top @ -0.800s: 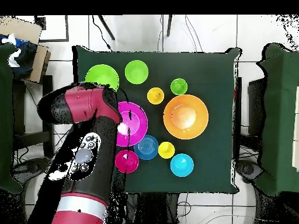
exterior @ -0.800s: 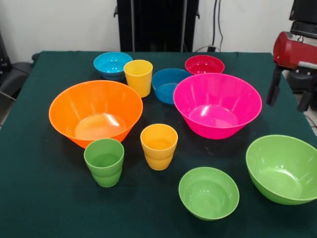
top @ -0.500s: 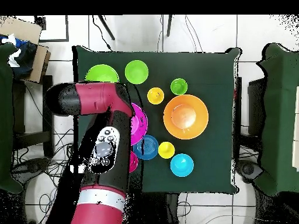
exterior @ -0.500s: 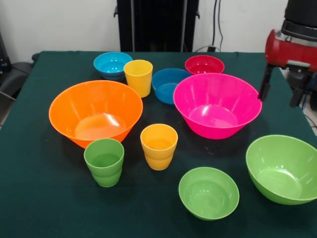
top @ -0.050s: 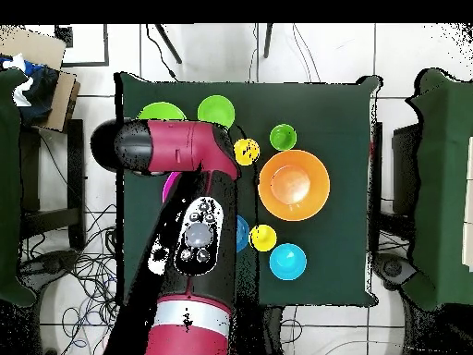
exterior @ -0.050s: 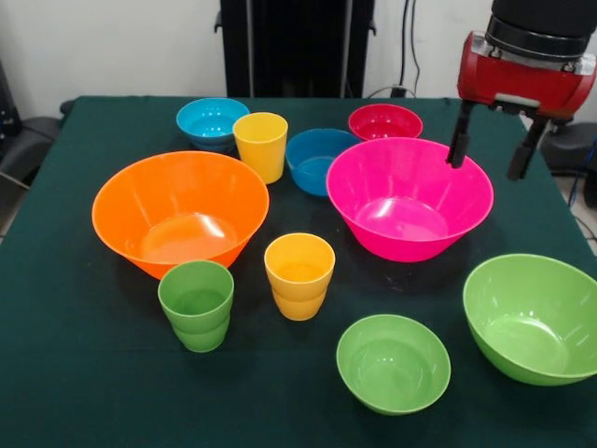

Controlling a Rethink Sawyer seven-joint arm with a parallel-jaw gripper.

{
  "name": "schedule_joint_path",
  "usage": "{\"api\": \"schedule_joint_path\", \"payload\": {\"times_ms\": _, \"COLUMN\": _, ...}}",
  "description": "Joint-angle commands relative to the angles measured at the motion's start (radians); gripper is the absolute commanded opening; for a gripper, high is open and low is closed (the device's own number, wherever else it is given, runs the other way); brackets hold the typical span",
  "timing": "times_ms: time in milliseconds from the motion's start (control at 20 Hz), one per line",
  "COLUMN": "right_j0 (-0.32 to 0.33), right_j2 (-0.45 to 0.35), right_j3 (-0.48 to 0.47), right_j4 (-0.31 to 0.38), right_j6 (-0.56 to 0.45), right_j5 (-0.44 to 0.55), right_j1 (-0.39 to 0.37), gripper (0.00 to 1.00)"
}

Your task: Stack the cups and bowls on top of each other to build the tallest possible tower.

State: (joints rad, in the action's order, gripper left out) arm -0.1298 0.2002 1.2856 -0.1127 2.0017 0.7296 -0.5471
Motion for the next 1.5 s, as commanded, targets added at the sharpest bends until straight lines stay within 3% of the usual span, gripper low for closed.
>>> {"api": "schedule_joint_path", "payload": {"times_ms": 50, "right_j0": 0.002, "right_j2": -0.152, "right_j3": 0.051, "right_j4": 0.024, "right_j6": -0.031, "right_j5": 0.055, "right_j1": 0.016, "gripper": 1.0}}
{"api": "schedule_joint_path", "payload": {"times_ms": 1500, "right_j0": 0.038, "right_j2": -0.182, "right_j3": 0.059, "right_j4": 0.062, "right_j6": -0.021, "right_j5": -0.097, "right_j1": 0.045, "gripper": 1.0}}
